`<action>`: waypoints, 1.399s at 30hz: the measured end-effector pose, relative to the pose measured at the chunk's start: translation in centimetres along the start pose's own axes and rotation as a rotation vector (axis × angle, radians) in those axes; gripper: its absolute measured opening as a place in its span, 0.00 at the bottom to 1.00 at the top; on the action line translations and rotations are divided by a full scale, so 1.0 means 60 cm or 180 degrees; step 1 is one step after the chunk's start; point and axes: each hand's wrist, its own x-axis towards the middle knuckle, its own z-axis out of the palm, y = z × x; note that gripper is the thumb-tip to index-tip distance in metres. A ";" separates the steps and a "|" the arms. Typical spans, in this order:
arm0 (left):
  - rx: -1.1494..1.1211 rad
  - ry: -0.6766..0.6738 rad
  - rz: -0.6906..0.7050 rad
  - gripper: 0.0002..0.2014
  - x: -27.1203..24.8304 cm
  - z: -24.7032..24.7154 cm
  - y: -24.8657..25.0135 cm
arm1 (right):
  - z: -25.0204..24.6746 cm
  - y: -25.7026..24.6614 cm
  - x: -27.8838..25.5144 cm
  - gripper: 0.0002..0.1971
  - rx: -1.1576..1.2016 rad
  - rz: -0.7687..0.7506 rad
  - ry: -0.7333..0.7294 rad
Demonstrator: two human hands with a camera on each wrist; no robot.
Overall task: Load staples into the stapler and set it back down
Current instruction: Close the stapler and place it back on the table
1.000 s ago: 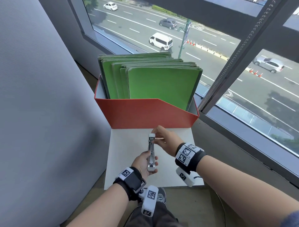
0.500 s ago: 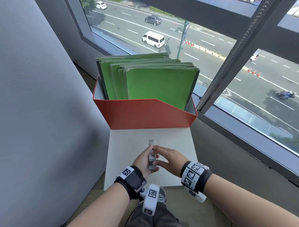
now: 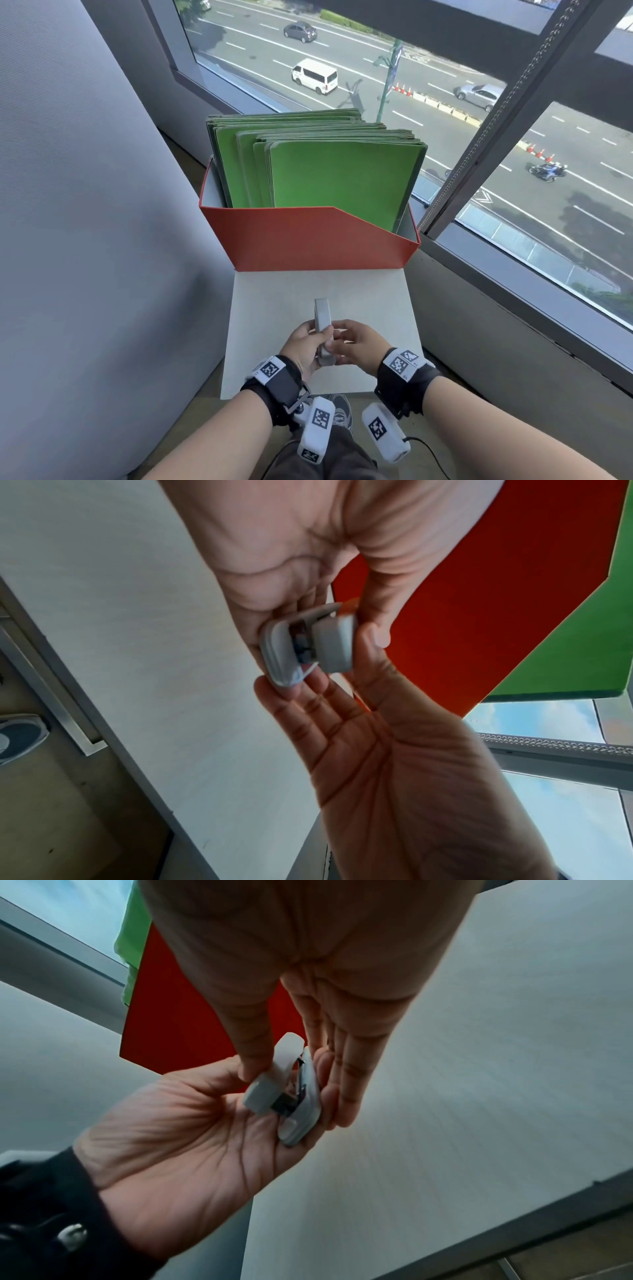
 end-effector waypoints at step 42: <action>0.2140 0.1222 0.0759 0.11 0.061 -0.145 0.129 | 0.158 -0.074 0.183 0.22 -0.1570 -0.0179 0.0256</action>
